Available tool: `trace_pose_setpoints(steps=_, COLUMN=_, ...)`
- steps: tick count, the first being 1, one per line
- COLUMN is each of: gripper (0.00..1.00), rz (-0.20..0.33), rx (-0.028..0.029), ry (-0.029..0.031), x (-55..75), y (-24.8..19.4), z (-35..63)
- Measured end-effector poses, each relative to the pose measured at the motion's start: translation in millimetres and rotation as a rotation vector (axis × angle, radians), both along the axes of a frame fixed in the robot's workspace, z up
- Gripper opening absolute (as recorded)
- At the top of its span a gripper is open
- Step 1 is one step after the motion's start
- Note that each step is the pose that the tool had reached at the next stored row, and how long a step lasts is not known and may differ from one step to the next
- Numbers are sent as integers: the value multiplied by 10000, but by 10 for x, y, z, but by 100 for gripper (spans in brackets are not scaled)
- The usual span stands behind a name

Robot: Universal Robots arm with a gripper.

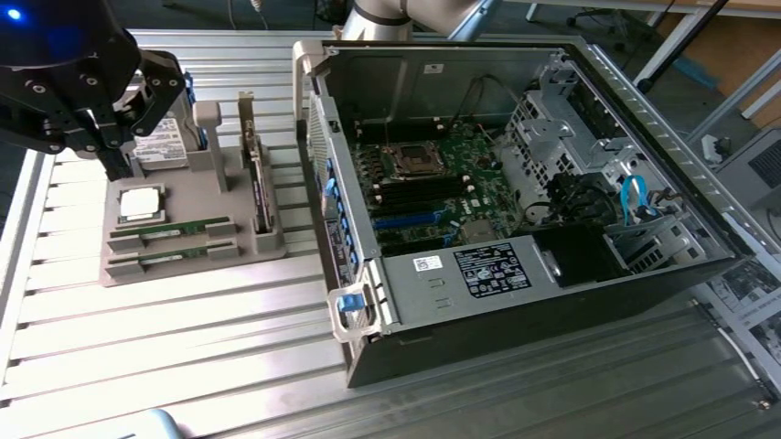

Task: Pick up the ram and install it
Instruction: 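Pick up the ram and move it above insertion slot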

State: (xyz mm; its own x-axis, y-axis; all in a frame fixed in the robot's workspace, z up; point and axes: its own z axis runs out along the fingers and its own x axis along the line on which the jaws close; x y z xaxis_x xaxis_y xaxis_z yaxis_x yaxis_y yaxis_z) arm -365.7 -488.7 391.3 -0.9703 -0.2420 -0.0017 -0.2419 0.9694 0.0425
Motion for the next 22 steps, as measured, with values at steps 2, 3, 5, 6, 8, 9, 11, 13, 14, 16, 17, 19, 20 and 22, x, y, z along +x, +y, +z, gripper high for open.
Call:
trace_pose_setpoints(steps=2, gripper=11, rz=68, rx=0, ry=0, x=0, y=0, z=0)
trace_pose_setpoints(steps=3, gripper=11, rz=110, rx=0, ry=0, x=0, y=0, z=0)
trace_pose_setpoints(steps=5, gripper=11, rz=190, rx=0, ry=0, x=0, y=0, z=0)
trace_pose_setpoints(steps=6, gripper=11, rz=223, rx=-1, ry=0, x=0, y=0, z=0)
trace_pose_setpoints(steps=8, gripper=11, rz=288, rx=0, ry=0, x=0, y=0, z=0)
trace_pose_setpoints(steps=9, gripper=11, rz=317, rx=0, ry=0, x=0, y=0, z=0)
trace_pose_setpoints(steps=11, gripper=11, rz=378, rx=0, ry=0, x=0, y=0, z=0)
trace_pose_setpoints(steps=13, gripper=11, rz=437, rx=0, ry=0, x=0, y=0, z=0)
trace_pose_setpoints(steps=14, gripper=11, rz=464, rx=-1, ry=1, x=0, y=0, z=0)
trace_pose_setpoints(steps=16, gripper=11, rz=514, rx=0, ry=0, x=0, y=0, z=0)
trace_pose_setpoints(steps=17, gripper=11, rz=542, rx=0, ry=0, x=0, y=0, z=0)
trace_pose_setpoints(steps=19, gripper=11, rz=605, rx=-1, ry=0, x=0, y=0, z=0)
trace_pose_setpoints(steps=20, gripper=11, rz=676, rx=-1, ry=0, x=0, y=0, z=0)
trace_pose_setpoints(steps=22, gripper=11, rz=753, rx=-1, ry=0, x=1, y=0, z=0)
